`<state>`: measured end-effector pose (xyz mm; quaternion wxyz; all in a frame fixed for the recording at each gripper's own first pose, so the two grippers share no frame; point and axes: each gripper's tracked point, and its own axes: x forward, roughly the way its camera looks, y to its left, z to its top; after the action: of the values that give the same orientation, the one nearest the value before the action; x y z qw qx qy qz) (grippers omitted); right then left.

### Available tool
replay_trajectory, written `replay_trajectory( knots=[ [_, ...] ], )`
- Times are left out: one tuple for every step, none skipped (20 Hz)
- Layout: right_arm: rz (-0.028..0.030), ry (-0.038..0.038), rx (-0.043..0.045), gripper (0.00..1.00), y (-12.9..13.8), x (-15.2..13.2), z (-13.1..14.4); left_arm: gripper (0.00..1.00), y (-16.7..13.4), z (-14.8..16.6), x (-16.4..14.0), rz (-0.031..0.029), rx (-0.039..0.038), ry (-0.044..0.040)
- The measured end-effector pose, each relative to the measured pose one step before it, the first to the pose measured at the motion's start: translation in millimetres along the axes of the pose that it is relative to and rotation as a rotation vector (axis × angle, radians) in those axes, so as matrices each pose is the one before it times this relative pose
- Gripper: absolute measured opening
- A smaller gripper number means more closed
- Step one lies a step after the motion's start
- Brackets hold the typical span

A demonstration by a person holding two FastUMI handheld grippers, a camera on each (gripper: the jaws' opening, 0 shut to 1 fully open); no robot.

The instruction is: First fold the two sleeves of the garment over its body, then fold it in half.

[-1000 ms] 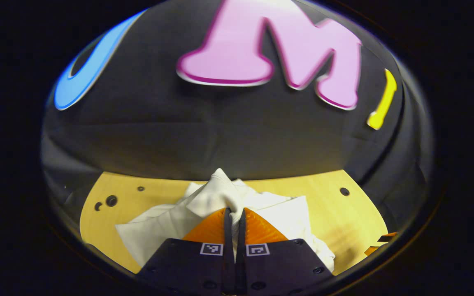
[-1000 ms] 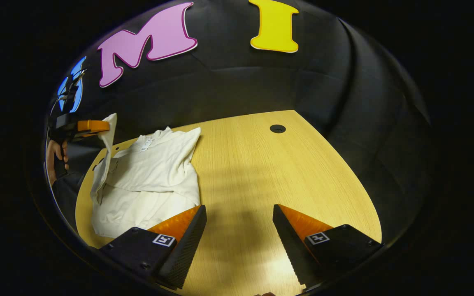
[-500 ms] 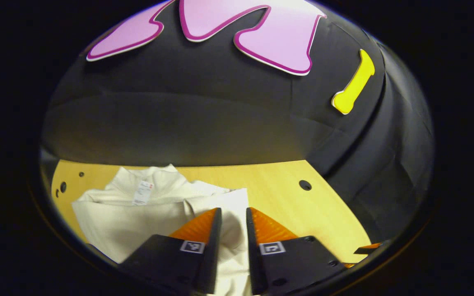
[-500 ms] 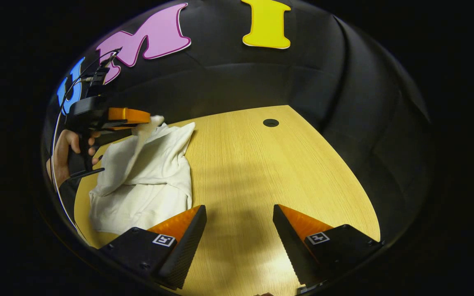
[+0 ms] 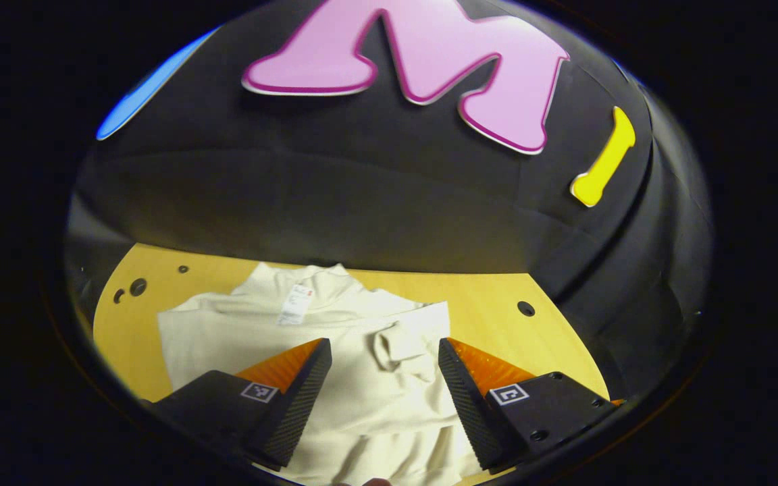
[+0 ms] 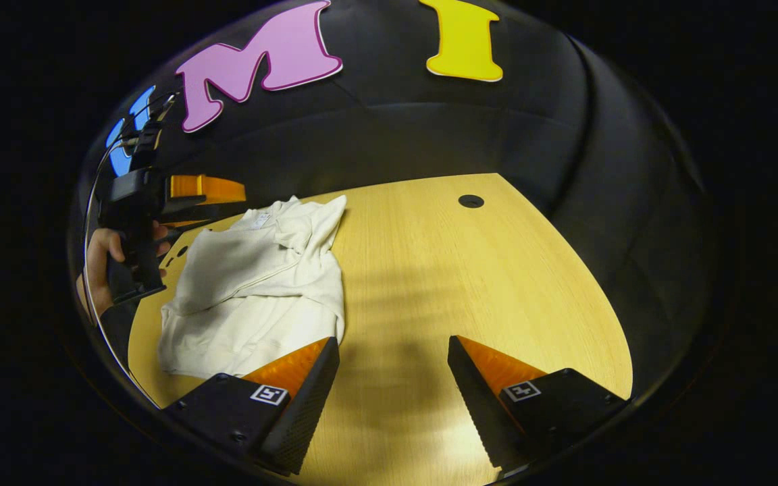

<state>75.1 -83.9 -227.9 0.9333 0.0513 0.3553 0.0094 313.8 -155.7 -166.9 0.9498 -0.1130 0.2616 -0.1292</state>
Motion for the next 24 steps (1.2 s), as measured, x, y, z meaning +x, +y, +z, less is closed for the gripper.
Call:
replay_trajectory(
  knots=[
    [0.00859,0.0055,-0.00826,0.99,5.6,0.33,-1.67,0.98,15.49,-5.02,-13.53,0.02652,-0.01052,-0.00201],
    [0.00906,0.00448,-0.00802,0.99,6.19,1.57,-1.98,0.98,17.63,-6.5,-12.15,0.03223,-0.00609,-0.00015],
    [0.01017,0.00548,-0.00727,0.99,6.66,1.21,-1.5,0.98,19.14,-7.35,-13.32,0.03203,-0.00183,0.00291],
    [0.01111,0.00357,-0.00678,0.99,6.35,1.7,-1.71,0.98,22.27,-10.36,-15.37,0.03264,-0.00126,0.00563],
    [0.01111,0.00595,-0.00481,0.99,7.03,3.48,-1.37,0.98,21.69,-11.93,-13.0,0.03106,-0.00114,0.01016],
    [0.01141,0.00768,-0.003,0.99,7.47,3.78,-3.0,0.98,20.6,-13.9,-10.81,0.03207,-0.00468,0.01521],
    [0.01069,0.00728,0.0005,0.99,7.18,4.23,-1.75,0.98,18.51,-16.17,-10.11,0.02736,-0.00959,0.02089],
    [0.01011,0.00596,0.00139,0.99,7.84,4.42,-1.15,0.98,17.17,-17.2,-7.76,0.0242,-0.01466,0.02755],
    [0.00823,0.00763,0.00323,0.99,5.89,4.63,-1.59,0.98,16.24,-17.05,-6.37,0.02454,-0.01864,0.02664],
    [0.00514,0.00492,0.00431,0.99,6.58,4.46,-2.24,0.98,13.67,-16.45,-3.51,0.01886,-0.0199,0.02909],
    [0.00615,0.00105,0.00398,0.99,5.9,4.24,-0.45,0.98,11.23,-13.77,-3.62,0.01533,-0.02078,0.02916],
    [0.0058,0.00806,0.00176,0.99,5.18,6.0,-2.77,0.98,9.32,-12.63,-0.8,0.01171,-0.01363,0.02146],
    [0.00595,0.01417,0.00034,0.99,4.75,5.56,-4.19,0.98,7.93,-9.61,-1.7,0.01054,-0.01019,0.01691],
    [0.00077,0.00996,-0.00201,0.99,1.99,2.82,-4.83,0.98,7.2,-9.98,-0.76,0.00661,-0.00719,0.01594],
    [-0.00459,0.0069,-0.00239,0.99,1.88,5.01,-2.51,0.98,5.81,-8.16,-0.45,0.00542,-0.00288,0.01201],
    [-0.00096,0.00772,-0.00018,0.99,3.21,4.82,-2.74,0.98,4.86,-8.98,0.34,0.00639,0.00162,0.01255],
    [-0.00303,0.00882,0.00095,0.99,1.57,4.1,-3.07,0.98,4.1,-8.77,0.74,0.00464,0.00232,0.01438],
    [-0.00364,0.01018,0.00279,0.99,1.1,3.12,-4.19,0.98,1.99,-8.05,1.48,0.00104,-0.00032,0.01414],
    [-0.00471,0.00815,0.00535,0.99,0.35,2.27,-3.38,0.98,0.74,-8.56,1.72,-0.00183,-0.00015,0.01771],
    [-0.00466,0.0067,0.00776,0.99,0.12,2.49,-3.55,0.98,2.0,-8.3,2.84,0.0011,0.00408,0.01327],
    [-0.00476,0.00364,0.00667,1.0,-0.15,2.7,-0.63,0.98,1.64,-5.51,3.2,0.00362,0.00563,0.0107],
    [-0.00917,0.00425,0.00367,0.99,-0.56,2.3,-1.79,0.98,-0.08,-4.32,2.76,0.00182,0.00561,0.00895],
    [-0.00582,0.00512,0.00465,0.99,0.14,1.83,-0.88,0.98,-0.6,-2.59,2.37,-0.00055,0.00235,0.00914],
    [-0.00638,0.00292,0.0022,0.99,0.44,1.68,-1.41,0.98,-1.29,-3.12,1.34,-0.00037,-0.00105,0.01195]
  ],
)
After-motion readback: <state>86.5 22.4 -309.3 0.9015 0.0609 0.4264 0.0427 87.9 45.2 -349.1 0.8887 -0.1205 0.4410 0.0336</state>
